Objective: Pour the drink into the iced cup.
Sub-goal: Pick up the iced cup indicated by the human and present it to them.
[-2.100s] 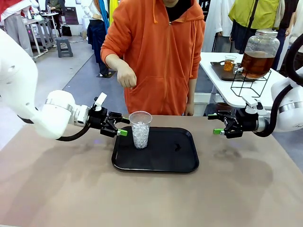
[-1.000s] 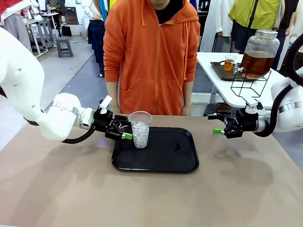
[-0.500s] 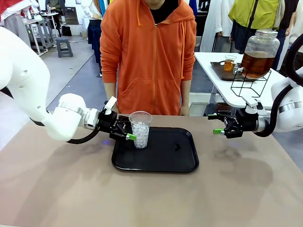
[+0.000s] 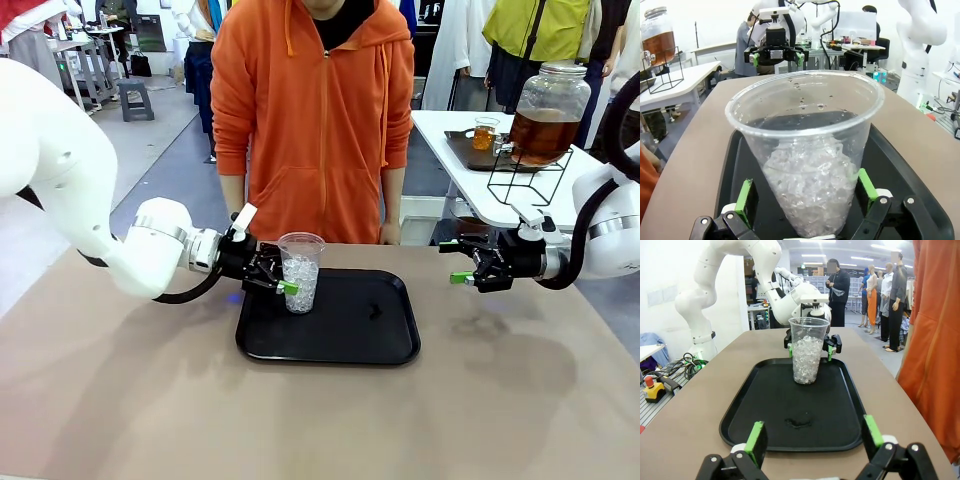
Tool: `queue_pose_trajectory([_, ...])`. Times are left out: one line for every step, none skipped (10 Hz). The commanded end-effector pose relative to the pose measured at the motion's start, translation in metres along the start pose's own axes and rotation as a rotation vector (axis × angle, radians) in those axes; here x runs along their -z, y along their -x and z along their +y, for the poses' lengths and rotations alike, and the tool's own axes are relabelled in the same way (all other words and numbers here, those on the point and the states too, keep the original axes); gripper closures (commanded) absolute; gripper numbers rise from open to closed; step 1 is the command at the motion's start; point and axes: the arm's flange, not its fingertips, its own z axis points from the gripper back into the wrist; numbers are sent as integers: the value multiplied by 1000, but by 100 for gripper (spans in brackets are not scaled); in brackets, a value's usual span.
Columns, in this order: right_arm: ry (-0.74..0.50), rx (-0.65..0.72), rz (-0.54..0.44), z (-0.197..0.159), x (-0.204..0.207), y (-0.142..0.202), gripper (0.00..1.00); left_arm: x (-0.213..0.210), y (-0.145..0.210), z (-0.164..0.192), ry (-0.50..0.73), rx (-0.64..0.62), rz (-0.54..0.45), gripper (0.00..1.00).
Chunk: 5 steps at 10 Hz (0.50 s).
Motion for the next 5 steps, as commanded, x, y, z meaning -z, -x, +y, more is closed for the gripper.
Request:
queue_pose_trajectory([-1, 2, 1, 0, 1, -2, 0, 7, 0, 3, 6, -19, -19, 0])
queue_pose_trajectory([-1, 2, 1, 0, 1, -2, 0, 9, -1, -1, 12, -16, -16, 0])
queue_pose_trajectory([-1, 2, 1, 0, 1, -2, 0, 10, -1, -2, 14, -13, -13, 0])
queue_pose_trajectory([-1, 2, 1, 0, 1, -2, 0, 11, -1, -4, 25, -13, -10, 0])
queue_pose_trajectory([-1, 2, 1, 0, 1, -2, 0, 13, -1, -5, 25, -19, -9, 0])
